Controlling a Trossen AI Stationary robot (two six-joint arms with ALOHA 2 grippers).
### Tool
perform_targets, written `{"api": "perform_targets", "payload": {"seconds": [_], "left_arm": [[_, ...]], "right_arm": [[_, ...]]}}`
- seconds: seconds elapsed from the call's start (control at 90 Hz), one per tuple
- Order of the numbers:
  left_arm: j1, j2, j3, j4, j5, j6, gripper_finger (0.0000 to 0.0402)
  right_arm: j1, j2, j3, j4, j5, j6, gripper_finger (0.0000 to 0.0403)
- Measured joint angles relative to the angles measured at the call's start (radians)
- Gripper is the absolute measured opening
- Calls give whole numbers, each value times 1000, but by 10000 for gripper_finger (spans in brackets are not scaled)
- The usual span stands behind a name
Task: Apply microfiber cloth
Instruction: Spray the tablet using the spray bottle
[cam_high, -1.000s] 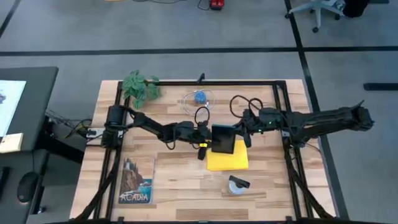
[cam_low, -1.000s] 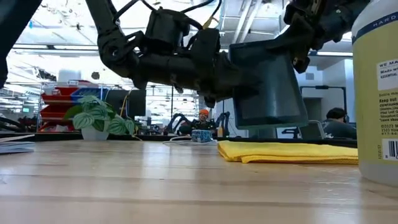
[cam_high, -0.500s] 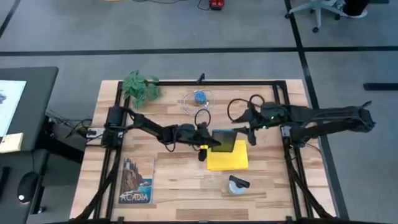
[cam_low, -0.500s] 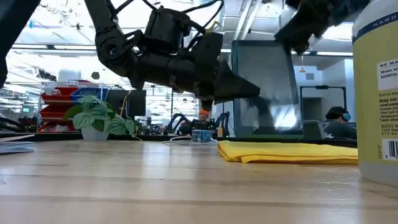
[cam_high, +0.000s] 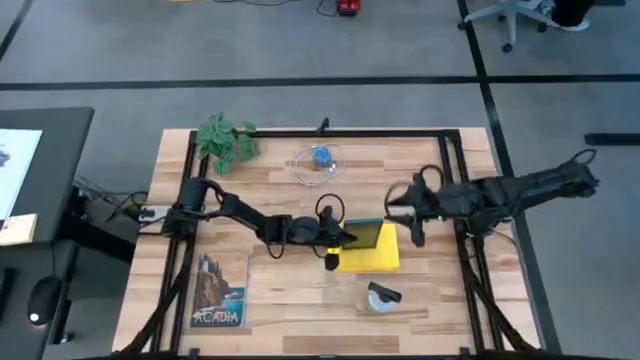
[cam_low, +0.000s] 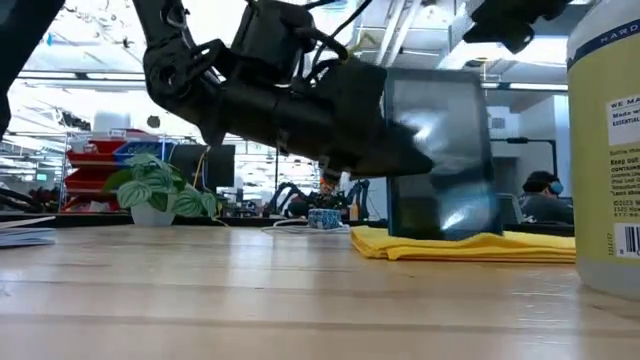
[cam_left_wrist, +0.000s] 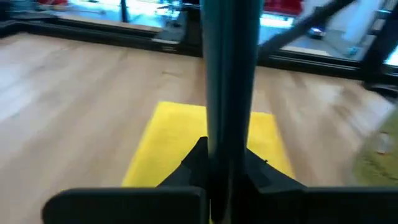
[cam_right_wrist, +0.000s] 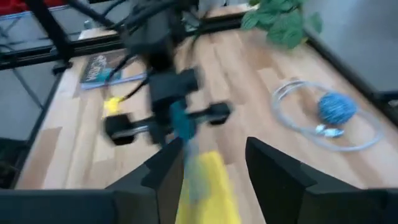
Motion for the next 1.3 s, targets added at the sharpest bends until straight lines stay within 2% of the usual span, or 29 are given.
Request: {"api": "perform_targets", "payload": {"seconds": [0.133, 0.456, 0.611, 0.833, 1.033, 1.189, 1.244, 1.3], "left_arm": [[22, -2, -40, 2, -5, -22, 4], [59, -29, -179, 61, -99, -77, 4], [74, -99, -254, 39, -166, -69, 4], [85, -230, -348, -39, -198, -40, 4], [50, -336, -349, -124, -208, 10, 4], [18, -398, -307, -255, -197, 35, 3], [12, -403, -280, -291, -174, 37, 3], [12, -400, -254, -341, -108, 30, 3]], "right_arm": [[94, 45, -28, 2, 97, 84, 142], [231, 106, -36, 6, 222, 176, 134], [255, 107, -36, 5, 229, 202, 134], [276, 103, -36, -2, 273, 197, 133], [328, 24, -36, -10, 348, 196, 133], [429, -37, -1, -45, 518, 180, 121], [476, -47, 23, -54, 557, 155, 111], [521, -49, 50, -52, 583, 125, 100]]}}
